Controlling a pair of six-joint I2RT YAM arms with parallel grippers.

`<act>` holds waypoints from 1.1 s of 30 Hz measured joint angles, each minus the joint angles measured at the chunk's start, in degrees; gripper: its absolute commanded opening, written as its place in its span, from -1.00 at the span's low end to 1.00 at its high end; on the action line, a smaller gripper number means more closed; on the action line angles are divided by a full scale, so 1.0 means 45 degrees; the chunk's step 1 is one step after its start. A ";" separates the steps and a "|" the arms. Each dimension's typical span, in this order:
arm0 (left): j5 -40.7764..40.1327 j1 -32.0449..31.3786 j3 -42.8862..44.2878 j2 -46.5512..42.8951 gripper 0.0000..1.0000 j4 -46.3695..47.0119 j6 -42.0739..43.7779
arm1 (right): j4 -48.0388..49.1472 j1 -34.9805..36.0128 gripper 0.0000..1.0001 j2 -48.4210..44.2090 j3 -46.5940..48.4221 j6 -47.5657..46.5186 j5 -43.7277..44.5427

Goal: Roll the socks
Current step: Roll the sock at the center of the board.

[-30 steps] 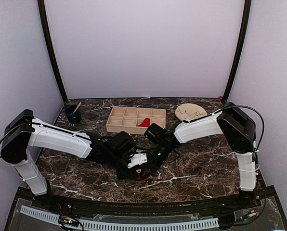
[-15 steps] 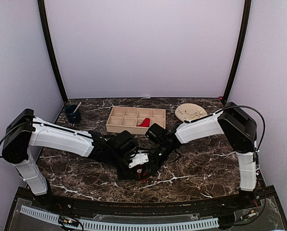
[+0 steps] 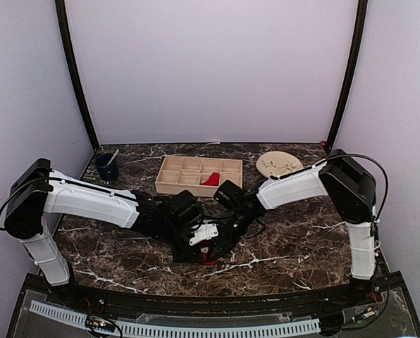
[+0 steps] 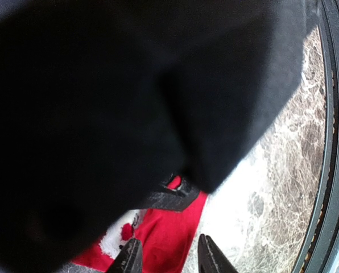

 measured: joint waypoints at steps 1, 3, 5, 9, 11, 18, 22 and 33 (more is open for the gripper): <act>-0.0039 0.0000 0.0015 0.0019 -0.28 0.0000 -0.0049 | 0.0005 -0.0015 -0.89 0.0000 0.0000 0.0005 -0.0015; -0.0112 -0.0024 0.0019 0.0024 -0.28 0.0019 -0.0155 | 0.0015 -0.0024 -0.89 0.0000 0.0000 0.0010 -0.0034; -0.0131 -0.0063 0.0010 0.0019 -0.27 0.0044 -0.0350 | 0.0034 -0.0029 -0.88 0.0000 -0.0005 0.0010 -0.0053; -0.0053 -0.0068 -0.0223 -0.0112 -0.20 0.0330 -0.0850 | 0.0131 -0.0049 -0.88 0.0000 -0.0087 0.0024 -0.0126; 0.0097 -0.0034 -0.0437 -0.0262 -0.16 0.0461 -0.1180 | 0.0199 -0.0058 -0.88 0.0005 -0.0097 0.0058 -0.0160; 0.0631 0.0364 -0.1350 -0.0967 -0.09 0.0573 -0.2283 | 0.0233 -0.0058 -0.87 0.0000 -0.0097 0.0063 -0.0175; 0.0690 0.0447 -0.1676 -0.0908 -0.08 0.0287 -0.2535 | 0.0257 -0.0073 -0.86 0.0000 -0.0117 0.0053 -0.0214; 0.0408 0.0437 -0.2093 -0.1025 -0.08 0.0597 -0.2705 | 0.0311 -0.0073 -0.86 0.0000 -0.0151 0.0053 -0.0243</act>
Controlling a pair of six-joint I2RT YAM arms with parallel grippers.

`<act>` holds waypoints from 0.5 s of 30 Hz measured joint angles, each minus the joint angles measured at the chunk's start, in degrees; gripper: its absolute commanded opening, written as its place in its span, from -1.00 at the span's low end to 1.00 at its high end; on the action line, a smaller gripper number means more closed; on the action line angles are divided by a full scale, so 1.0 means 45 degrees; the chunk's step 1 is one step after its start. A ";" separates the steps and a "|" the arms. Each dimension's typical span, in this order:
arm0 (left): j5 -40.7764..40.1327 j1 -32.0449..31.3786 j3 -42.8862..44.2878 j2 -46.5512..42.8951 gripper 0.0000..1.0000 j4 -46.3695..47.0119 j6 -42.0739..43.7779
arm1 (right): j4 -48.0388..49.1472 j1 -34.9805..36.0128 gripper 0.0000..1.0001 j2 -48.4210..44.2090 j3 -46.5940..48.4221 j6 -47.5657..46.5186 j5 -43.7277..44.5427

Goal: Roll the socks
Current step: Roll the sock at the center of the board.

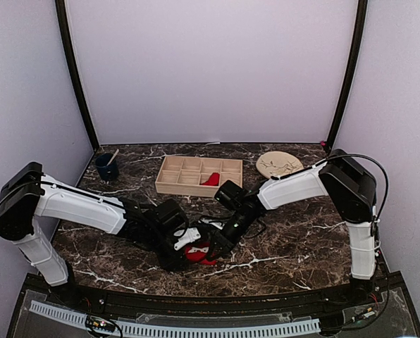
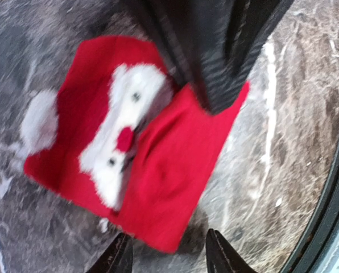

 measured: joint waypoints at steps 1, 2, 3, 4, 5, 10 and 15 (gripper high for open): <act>-0.0189 -0.0005 -0.0112 -0.0121 -0.08 0.0000 -0.0024 | 0.0015 0.0000 -0.86 -0.0005 -0.0015 0.0000 -0.0005; -0.0364 0.0000 -0.0204 -0.0238 -0.08 -0.0010 -0.0053 | 0.0024 0.0000 -0.86 -0.0010 -0.0019 0.0000 -0.0005; -0.0563 0.0000 -0.0301 -0.0413 -0.08 -0.0024 -0.0078 | 0.0034 0.0000 -0.86 -0.0010 -0.0019 0.0000 0.0000; -0.0729 0.0000 -0.0393 -0.0651 -0.09 -0.0029 -0.0107 | 0.0034 0.0000 -0.86 -0.0010 -0.0019 0.0000 -0.0005; -0.0821 0.0000 -0.0461 -0.0899 -0.08 -0.0029 -0.0131 | 0.0034 0.0000 -0.86 -0.0010 -0.0019 0.0000 -0.0005; -0.0787 0.0010 -0.0903 -0.2594 -0.08 0.0763 -0.0146 | 0.0034 0.0000 -0.86 -0.0010 -0.0019 0.0000 -0.0005; 0.0039 0.0010 -0.0918 -0.2380 -0.08 0.1404 0.0092 | 0.0029 0.0000 -0.86 -0.0015 -0.0019 0.0000 -0.0005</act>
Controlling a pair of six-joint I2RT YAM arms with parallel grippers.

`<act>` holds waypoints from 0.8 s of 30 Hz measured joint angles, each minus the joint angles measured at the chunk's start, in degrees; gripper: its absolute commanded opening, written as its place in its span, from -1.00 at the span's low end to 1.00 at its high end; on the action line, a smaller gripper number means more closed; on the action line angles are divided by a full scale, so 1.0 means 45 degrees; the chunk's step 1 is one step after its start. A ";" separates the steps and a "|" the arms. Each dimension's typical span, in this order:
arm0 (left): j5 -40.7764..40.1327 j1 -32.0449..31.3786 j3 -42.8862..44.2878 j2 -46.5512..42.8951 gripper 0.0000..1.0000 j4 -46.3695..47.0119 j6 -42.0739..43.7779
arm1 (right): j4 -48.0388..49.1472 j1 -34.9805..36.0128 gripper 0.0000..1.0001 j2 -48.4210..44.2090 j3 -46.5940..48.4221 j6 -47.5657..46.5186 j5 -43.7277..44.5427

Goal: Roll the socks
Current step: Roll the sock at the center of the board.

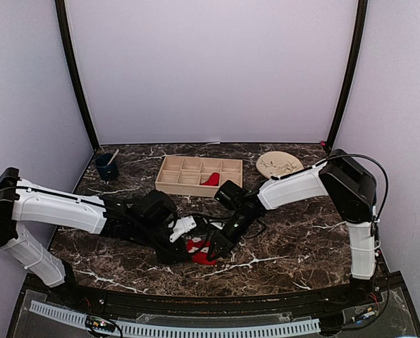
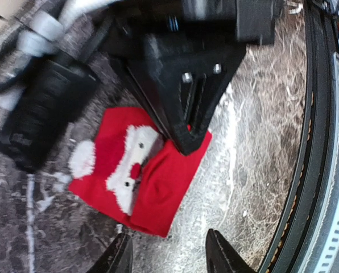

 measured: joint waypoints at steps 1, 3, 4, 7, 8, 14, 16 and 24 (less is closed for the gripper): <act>0.0136 0.0000 0.0000 0.0219 -0.09 0.0019 0.0058 | 0.0000 0.0000 -0.86 0.0000 0.0005 0.0000 0.0000; 0.0359 -0.0005 0.0000 0.0695 -0.08 0.0034 0.0209 | 0.0000 0.0000 -0.86 0.0000 0.0005 0.0000 0.0000; 0.0427 -0.0015 0.0000 0.0899 -0.08 0.0039 0.0262 | 0.0000 0.0000 -0.86 0.0000 0.0005 0.0000 0.0000; 0.0442 -0.0015 0.0000 0.1098 -0.08 0.0160 0.0408 | 0.0005 0.0000 -0.86 0.0000 0.0005 0.0000 -0.0005; 0.0437 -0.0015 0.0000 0.1103 -0.08 0.0248 0.0447 | 0.0000 0.0005 -0.86 0.0000 0.0005 0.0000 -0.0005; 0.0427 -0.0010 0.0000 0.1175 -0.08 0.0933 0.0685 | -0.0039 0.0024 -0.86 0.0000 0.0029 -0.0005 0.0005; 0.0437 -0.0015 0.0005 0.1287 -0.09 0.1073 0.0767 | -0.0049 0.0024 -0.86 0.0000 0.0039 -0.0010 0.0005; 0.0447 -0.0010 0.0000 0.1792 -0.09 0.1350 0.0962 | -0.0092 0.0024 -0.86 0.0000 0.0063 -0.0058 0.0019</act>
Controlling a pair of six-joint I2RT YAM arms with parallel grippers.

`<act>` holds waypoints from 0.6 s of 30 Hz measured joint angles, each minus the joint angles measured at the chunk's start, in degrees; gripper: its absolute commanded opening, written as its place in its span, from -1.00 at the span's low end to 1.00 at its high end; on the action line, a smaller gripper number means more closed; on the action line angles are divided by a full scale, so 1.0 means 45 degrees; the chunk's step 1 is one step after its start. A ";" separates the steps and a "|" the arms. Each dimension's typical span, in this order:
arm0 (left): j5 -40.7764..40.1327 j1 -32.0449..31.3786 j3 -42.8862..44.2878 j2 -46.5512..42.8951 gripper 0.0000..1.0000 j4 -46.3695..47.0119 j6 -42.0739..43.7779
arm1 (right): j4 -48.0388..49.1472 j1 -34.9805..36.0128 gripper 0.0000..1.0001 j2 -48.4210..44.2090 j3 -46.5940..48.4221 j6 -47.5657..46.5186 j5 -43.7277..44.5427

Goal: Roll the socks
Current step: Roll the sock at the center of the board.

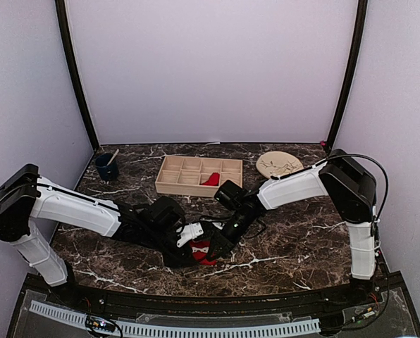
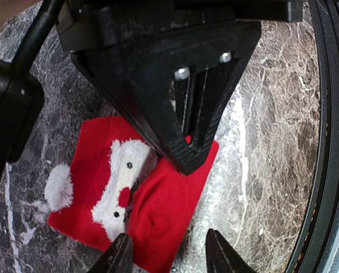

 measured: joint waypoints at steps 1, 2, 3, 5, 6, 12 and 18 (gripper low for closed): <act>-0.0005 -0.0005 0.0000 0.0000 -0.09 0.0068 0.0010 | -0.0005 0.0000 -0.86 0.0000 0.0000 -0.0005 0.0005; -0.0005 -0.0005 0.0000 0.0015 -0.10 0.0117 0.0019 | -0.0015 0.0000 -0.86 0.0000 0.0005 -0.0019 0.0005; -0.0005 -0.0005 0.0000 0.0039 -0.13 0.0160 0.0029 | -0.0024 0.0000 -0.86 0.0000 0.0010 -0.0034 0.0005; -0.0010 -0.0005 0.0000 0.0146 -0.22 0.0262 0.0073 | -0.0039 0.0000 -0.86 0.0000 0.0019 -0.0058 0.0010; -0.0010 -0.0005 0.0000 0.0223 -0.27 0.0301 0.0107 | -0.0049 0.0000 -0.86 0.0000 0.0029 -0.0078 0.0019; -0.0073 0.0000 0.0000 0.0563 -0.52 0.0369 0.0194 | -0.0083 0.0000 -0.86 0.0000 0.0039 -0.0126 0.0024; -0.0131 -0.0029 0.0000 0.0661 -0.79 0.0452 -0.0029 | -0.0146 0.0000 -0.85 0.0000 0.0039 -0.0170 -0.0010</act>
